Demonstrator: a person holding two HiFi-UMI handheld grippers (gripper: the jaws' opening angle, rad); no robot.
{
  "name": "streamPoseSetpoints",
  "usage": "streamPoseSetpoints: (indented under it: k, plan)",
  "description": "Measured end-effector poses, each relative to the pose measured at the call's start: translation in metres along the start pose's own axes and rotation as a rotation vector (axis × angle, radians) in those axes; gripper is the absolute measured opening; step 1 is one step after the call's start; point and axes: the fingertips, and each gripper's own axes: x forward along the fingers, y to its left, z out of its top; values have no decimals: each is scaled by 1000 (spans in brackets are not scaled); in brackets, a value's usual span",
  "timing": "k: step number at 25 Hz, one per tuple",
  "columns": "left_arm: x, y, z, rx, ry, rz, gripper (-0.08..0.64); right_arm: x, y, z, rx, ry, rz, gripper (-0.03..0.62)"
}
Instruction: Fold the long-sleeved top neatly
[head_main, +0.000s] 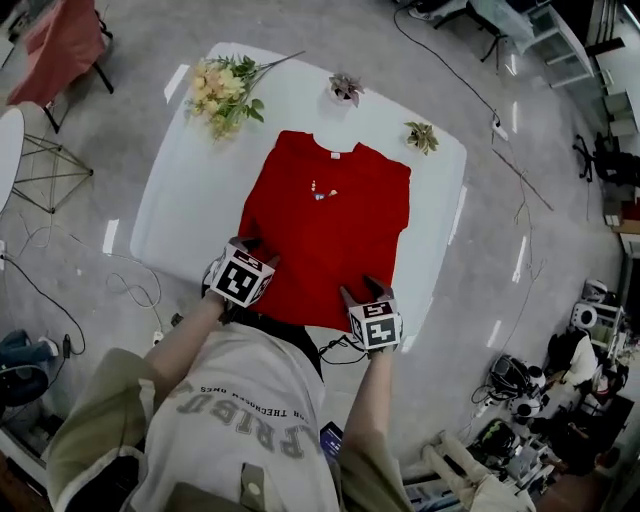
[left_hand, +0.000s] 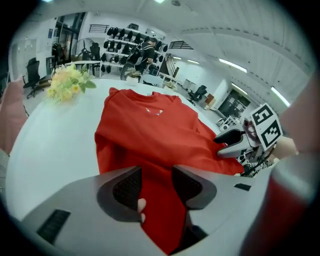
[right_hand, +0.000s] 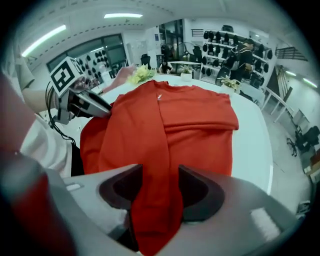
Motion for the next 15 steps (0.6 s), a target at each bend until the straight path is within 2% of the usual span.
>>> streamPoseSetpoints:
  k: [2, 4, 6, 11, 15]
  plan:
    - [4, 0, -5, -32, 8, 1, 163, 4, 1, -2, -44, 25, 13, 205]
    - [3, -1, -5, -56, -6, 14, 74, 5, 1, 1, -81, 21, 26, 111]
    - [-4, -4, -2, -73, -39, 37, 29, 0, -3, 9, -93, -21, 36, 28]
    - [-45, -17, -1, -150, -125, 78, 20, -37, -27, 27, -6, -176, 85, 18]
    - [-61, -21, -27, -218, -102, 135, 20, -44, -46, 18, 5, -186, 107, 18]
